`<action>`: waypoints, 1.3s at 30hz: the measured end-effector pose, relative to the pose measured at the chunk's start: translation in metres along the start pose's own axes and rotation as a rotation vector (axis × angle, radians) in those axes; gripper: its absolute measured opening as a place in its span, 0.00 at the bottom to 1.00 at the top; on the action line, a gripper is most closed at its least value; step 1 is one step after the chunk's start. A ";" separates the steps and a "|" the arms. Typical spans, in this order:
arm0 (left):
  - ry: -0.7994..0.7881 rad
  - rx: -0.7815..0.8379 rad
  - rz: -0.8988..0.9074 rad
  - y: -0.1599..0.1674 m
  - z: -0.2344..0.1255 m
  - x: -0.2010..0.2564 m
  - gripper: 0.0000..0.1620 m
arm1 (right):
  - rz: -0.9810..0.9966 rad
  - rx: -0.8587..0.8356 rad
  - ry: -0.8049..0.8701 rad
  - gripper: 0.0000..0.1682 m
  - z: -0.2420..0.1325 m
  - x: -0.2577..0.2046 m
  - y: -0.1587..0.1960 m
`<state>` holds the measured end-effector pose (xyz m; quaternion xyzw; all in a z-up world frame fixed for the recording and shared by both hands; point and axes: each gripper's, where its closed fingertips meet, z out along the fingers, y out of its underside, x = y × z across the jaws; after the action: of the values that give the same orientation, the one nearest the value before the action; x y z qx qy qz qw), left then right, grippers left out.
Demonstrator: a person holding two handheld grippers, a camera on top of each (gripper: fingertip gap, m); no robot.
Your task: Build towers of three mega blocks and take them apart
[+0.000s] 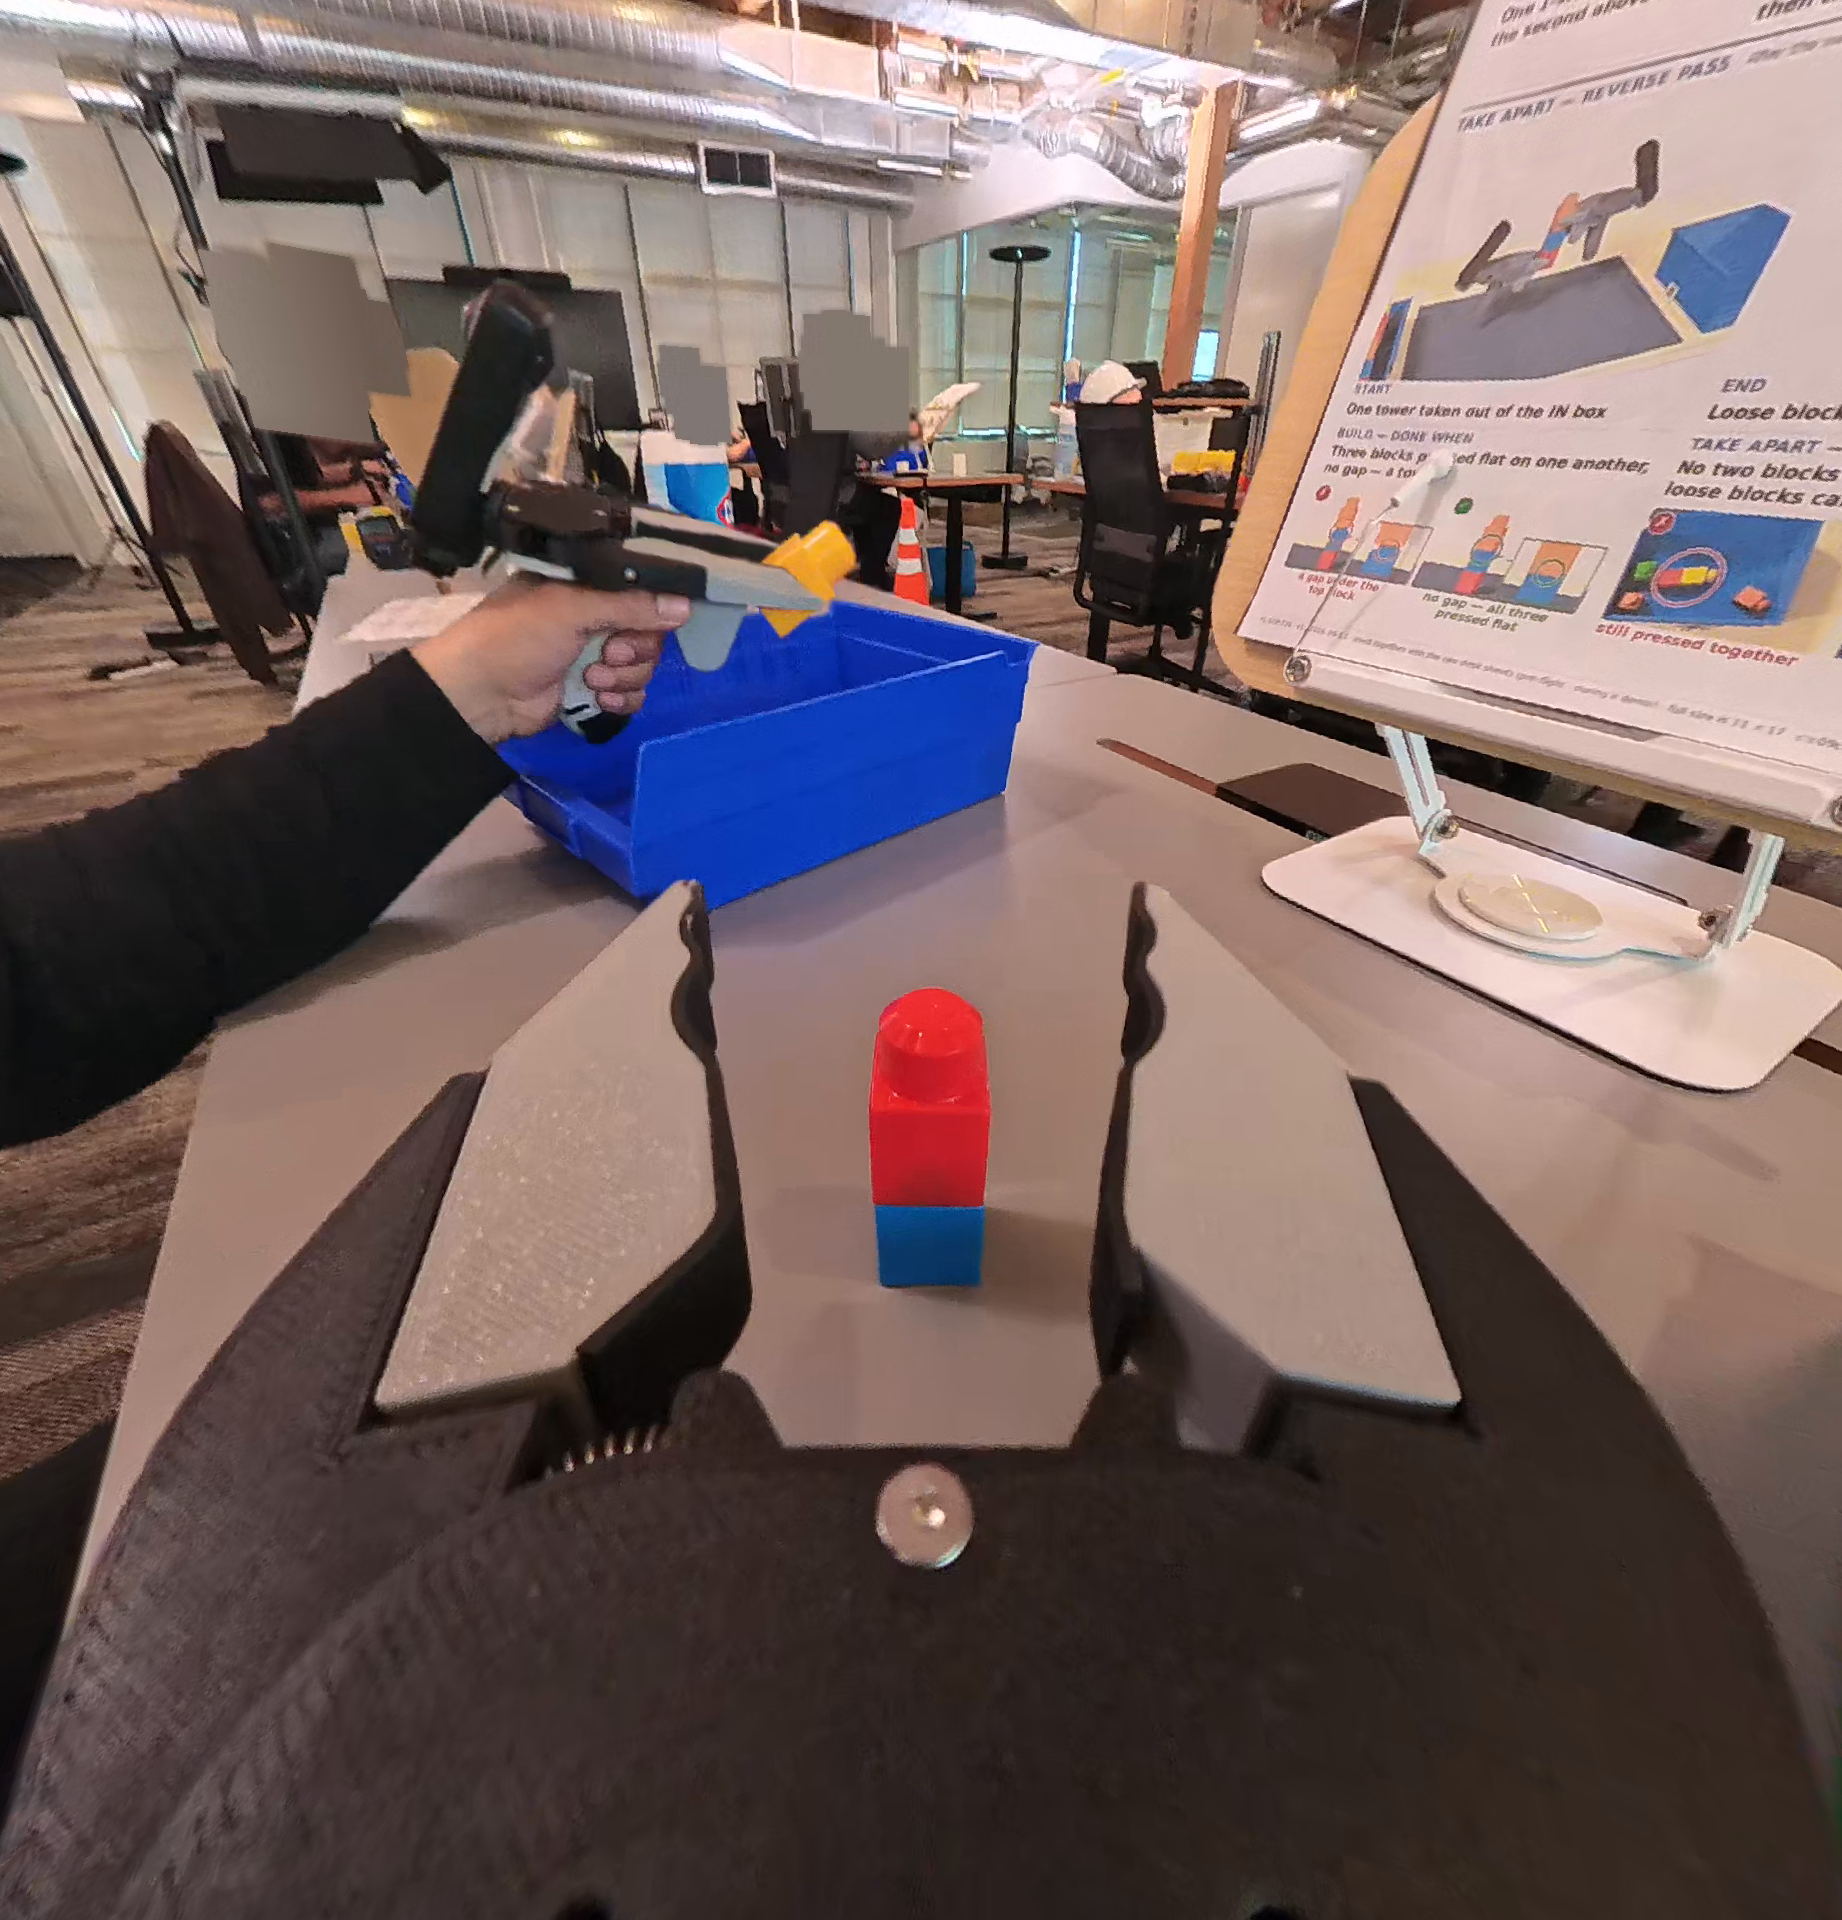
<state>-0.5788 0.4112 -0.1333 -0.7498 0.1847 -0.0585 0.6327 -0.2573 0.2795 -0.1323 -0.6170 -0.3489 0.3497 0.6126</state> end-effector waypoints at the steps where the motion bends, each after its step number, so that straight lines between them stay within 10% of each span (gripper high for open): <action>1: 0.089 0.061 -0.044 -0.014 -0.005 0.020 0.22 | 0.003 0.012 -0.010 0.46 -0.001 -0.001 -0.002; 7: 0.705 0.319 -0.224 -0.090 -0.058 0.173 0.21 | 0.043 0.070 -0.119 0.47 -0.003 -0.010 -0.010; 14: 1.187 0.200 -0.318 -0.065 -0.073 0.312 0.21 | 0.206 0.184 -0.385 0.44 -0.015 -0.040 -0.031; 22: 1.239 0.227 -0.300 -0.051 -0.071 0.347 0.21 | 0.299 0.170 -0.463 0.41 -0.010 -0.052 -0.028; 28: 1.243 0.197 -0.250 -0.043 -0.073 0.357 0.22 | 0.316 0.156 -0.480 0.15 -0.009 -0.054 -0.022; 39: 1.218 0.073 -0.204 -0.024 -0.065 0.366 0.21 | 0.262 0.091 -0.425 0.15 -0.004 -0.050 -0.011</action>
<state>-0.2561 0.2259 -0.1514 -0.5736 0.4380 -0.5424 0.4300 -0.2799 0.2347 -0.1208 -0.5414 -0.3707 0.5635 0.5020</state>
